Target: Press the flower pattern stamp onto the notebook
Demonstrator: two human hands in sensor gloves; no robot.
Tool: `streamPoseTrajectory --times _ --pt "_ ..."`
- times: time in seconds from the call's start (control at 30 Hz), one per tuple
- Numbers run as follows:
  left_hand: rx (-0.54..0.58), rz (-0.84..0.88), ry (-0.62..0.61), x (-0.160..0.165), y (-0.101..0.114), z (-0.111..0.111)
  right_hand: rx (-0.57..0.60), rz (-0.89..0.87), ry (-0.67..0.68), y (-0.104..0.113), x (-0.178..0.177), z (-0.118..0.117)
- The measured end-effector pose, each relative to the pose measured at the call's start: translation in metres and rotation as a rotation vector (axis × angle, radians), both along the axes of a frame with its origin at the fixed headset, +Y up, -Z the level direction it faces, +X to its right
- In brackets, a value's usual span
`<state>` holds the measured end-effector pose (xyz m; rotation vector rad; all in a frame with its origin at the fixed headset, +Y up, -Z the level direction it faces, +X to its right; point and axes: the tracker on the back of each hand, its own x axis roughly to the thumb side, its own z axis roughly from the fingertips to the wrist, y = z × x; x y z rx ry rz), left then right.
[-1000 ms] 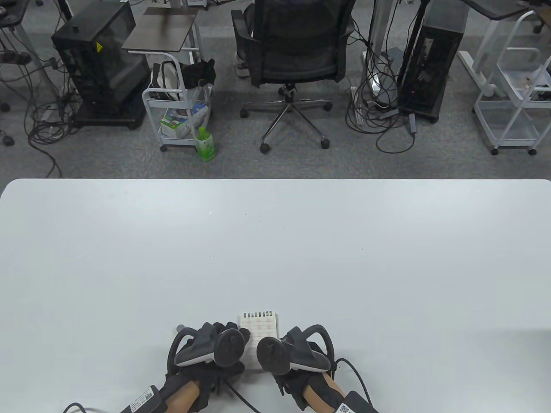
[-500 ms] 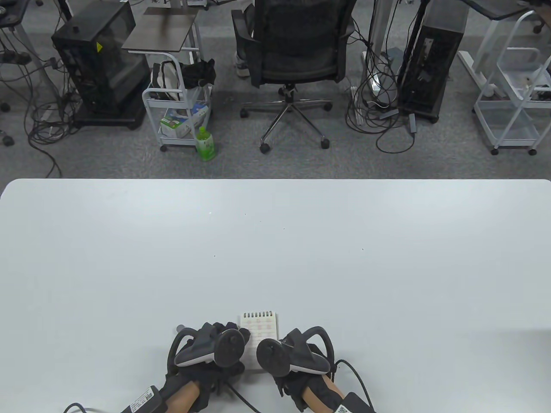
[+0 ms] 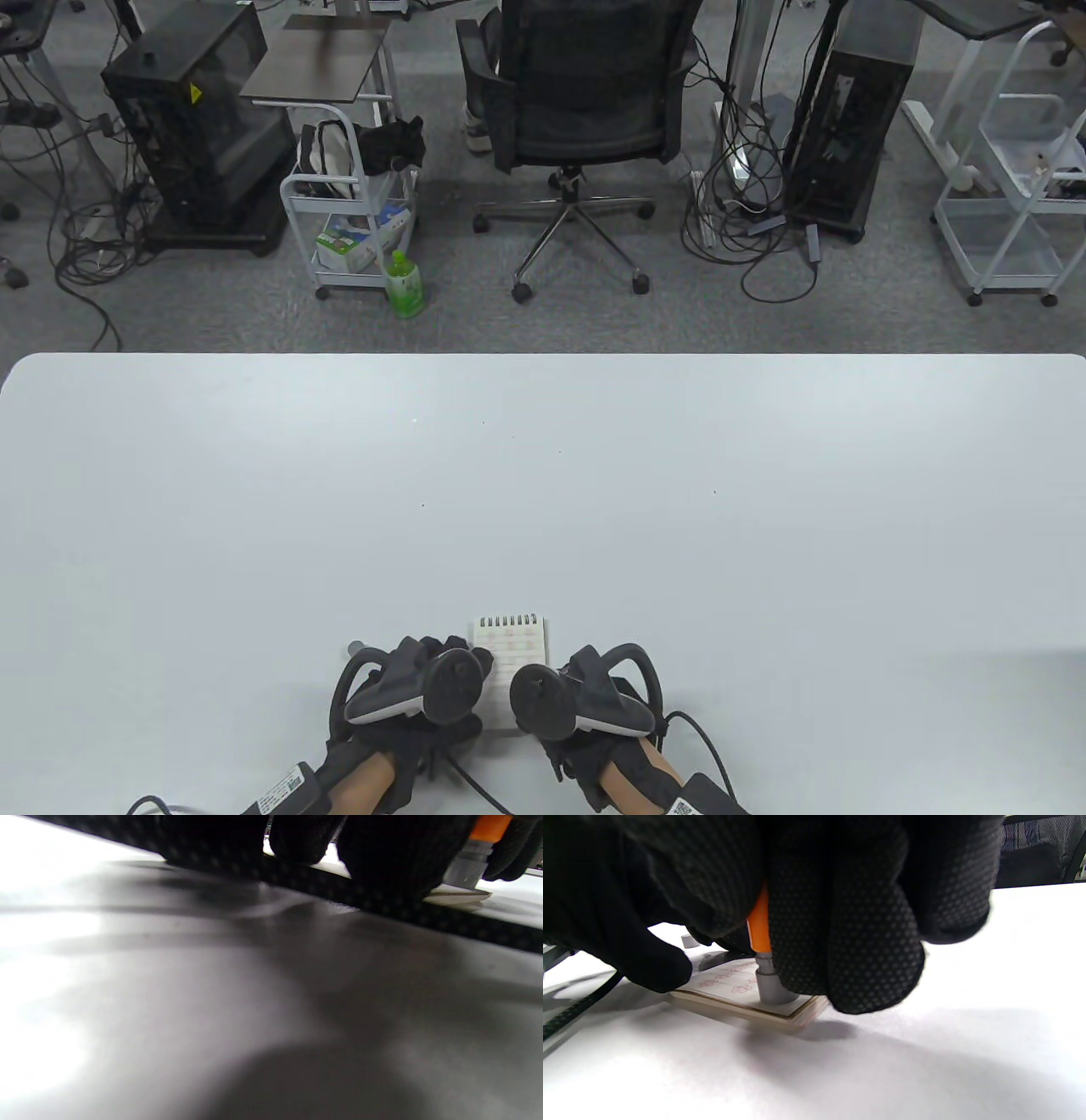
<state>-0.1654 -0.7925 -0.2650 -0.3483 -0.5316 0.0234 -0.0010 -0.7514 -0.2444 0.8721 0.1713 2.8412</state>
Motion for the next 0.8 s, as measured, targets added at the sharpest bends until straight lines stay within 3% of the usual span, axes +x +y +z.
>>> streamPoseTrajectory --times 0.2,0.3,0.57,0.7,0.8 --pt "-0.002 0.001 -0.001 0.000 0.000 0.000 0.007 -0.031 -0.013 0.005 0.008 -0.003" --pt "-0.003 0.001 0.000 0.000 0.000 0.000 0.003 -0.128 -0.052 0.013 0.020 -0.009" --pt "-0.033 -0.031 -0.010 0.001 0.000 0.000 0.012 -0.567 -0.254 0.025 0.074 -0.029" --pt "-0.021 -0.023 -0.015 0.001 0.000 0.000 -0.132 -0.892 -0.371 0.010 0.097 -0.040" --pt "-0.012 0.023 -0.015 -0.002 0.002 -0.002 -0.207 -0.982 -0.426 -0.001 0.108 -0.046"
